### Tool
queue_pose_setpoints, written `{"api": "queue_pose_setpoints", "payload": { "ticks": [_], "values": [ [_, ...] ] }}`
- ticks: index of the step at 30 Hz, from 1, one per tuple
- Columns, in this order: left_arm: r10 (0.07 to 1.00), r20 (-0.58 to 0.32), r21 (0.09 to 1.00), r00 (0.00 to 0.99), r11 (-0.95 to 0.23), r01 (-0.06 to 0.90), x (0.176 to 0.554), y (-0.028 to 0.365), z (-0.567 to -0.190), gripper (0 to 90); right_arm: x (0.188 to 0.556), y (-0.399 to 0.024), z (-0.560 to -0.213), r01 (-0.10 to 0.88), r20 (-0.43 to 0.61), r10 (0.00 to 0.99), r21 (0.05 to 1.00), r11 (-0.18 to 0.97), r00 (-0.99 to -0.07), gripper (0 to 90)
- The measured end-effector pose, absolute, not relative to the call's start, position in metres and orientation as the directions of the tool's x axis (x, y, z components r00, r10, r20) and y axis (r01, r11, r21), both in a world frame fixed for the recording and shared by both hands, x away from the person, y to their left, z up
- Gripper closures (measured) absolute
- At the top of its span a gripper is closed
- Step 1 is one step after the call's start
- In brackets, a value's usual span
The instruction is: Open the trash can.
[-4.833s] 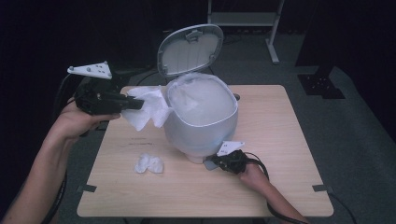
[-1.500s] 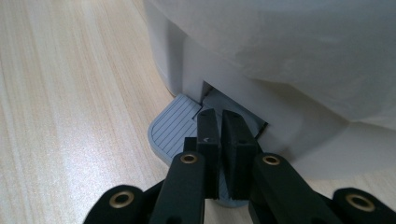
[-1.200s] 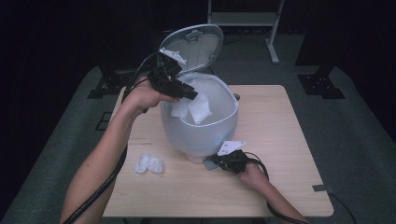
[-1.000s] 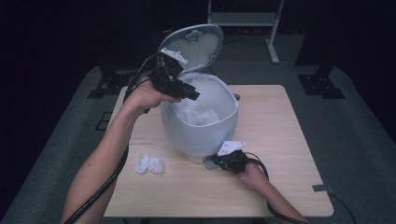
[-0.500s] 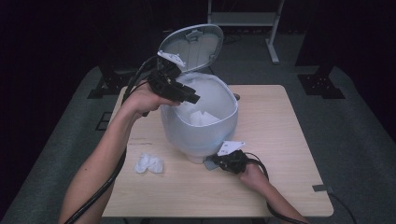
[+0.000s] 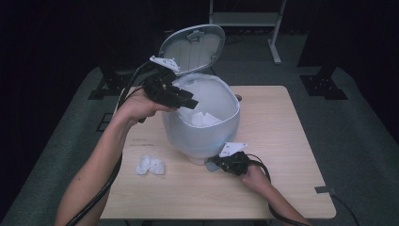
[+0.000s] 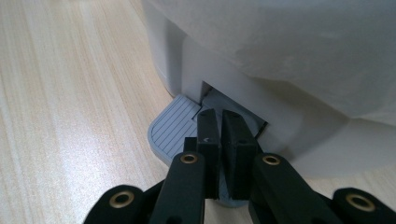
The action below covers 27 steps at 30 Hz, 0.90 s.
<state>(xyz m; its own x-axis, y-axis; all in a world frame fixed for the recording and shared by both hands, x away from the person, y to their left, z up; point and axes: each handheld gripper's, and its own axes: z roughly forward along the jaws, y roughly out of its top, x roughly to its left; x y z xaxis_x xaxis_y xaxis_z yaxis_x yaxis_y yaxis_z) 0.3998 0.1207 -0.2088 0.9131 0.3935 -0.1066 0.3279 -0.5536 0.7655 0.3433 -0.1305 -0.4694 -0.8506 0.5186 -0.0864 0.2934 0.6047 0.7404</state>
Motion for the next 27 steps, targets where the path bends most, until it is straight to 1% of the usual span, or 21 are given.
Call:
{"api": "queue_pose_setpoints", "payload": {
  "ticks": [17, 27],
  "values": [
    [0.395, -0.120, 0.772, 0.911, -0.540, 0.335, 0.391, 0.140, -0.217, 48.7, 0.343, -0.130, -0.470, 0.295, -0.089, 0.523, 0.740, 0.604, -0.848, 85.6],
    [0.397, -0.119, 0.783, 0.910, -0.526, 0.332, 0.385, 0.151, -0.222, 45.6, 0.343, -0.130, -0.470, 0.296, -0.087, 0.525, 0.743, 0.600, -0.846, 85.6]
  ]
}}
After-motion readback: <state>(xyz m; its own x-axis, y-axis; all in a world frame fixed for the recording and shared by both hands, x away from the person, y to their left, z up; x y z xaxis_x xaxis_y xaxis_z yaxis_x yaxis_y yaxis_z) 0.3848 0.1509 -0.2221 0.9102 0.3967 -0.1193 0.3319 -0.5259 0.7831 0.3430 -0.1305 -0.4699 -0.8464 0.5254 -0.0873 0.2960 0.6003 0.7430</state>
